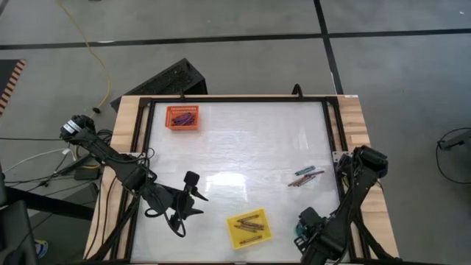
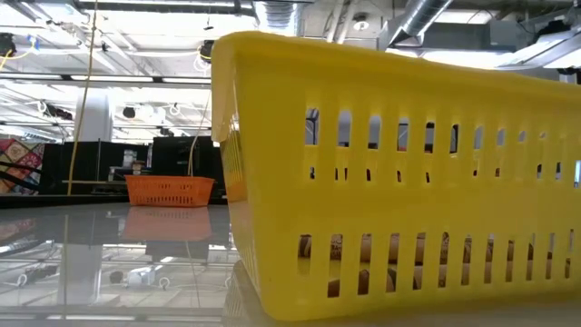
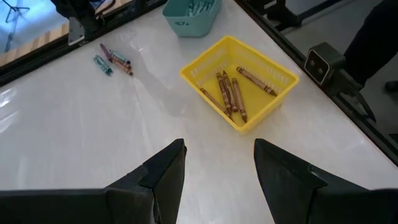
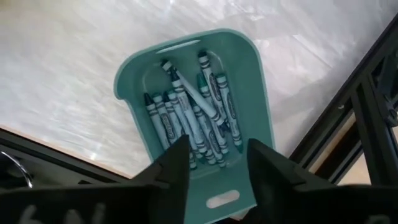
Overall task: Sort crayons
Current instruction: Put the brown crayon into the yellow bin
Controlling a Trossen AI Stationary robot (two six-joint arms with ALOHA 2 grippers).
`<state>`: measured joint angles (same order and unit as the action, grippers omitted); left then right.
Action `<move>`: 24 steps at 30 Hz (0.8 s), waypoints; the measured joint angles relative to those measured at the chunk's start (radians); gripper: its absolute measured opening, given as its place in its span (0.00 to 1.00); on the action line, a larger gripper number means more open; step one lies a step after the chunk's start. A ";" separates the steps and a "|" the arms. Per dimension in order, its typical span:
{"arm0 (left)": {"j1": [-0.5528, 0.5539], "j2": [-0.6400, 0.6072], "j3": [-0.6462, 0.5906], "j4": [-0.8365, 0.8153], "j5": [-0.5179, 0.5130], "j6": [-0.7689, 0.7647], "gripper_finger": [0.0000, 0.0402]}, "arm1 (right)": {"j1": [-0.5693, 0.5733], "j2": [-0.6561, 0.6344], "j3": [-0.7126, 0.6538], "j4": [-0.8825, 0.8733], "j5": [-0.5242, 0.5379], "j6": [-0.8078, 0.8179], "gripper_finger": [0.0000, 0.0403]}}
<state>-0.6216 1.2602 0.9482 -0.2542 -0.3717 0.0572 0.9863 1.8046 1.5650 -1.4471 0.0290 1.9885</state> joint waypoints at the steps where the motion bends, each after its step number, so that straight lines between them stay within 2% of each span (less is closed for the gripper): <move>1: 0.000 0.000 0.000 -0.005 0.000 -0.005 0.45 | 0.000 0.000 0.000 0.000 0.001 -0.003 0.38; 5: 0.000 0.000 0.000 -0.014 0.002 -0.017 0.45 | 0.000 0.000 0.000 0.000 0.029 -0.003 0.46; 8: 0.000 0.000 0.000 -0.014 0.009 -0.017 0.45 | 0.000 0.000 0.000 0.000 0.049 -0.007 0.48; 19: 0.000 0.000 0.000 -0.014 0.009 -0.017 0.45 | 0.000 0.000 0.000 -0.004 0.064 -0.033 0.46; 24: 0.000 0.000 0.000 -0.016 0.008 -0.017 0.45 | 0.000 0.000 0.000 -0.019 0.140 -0.057 0.46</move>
<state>-0.6216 1.2602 0.9482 -0.2706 -0.3635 0.0399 0.9867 1.8046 1.5650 -1.4661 0.1693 1.9310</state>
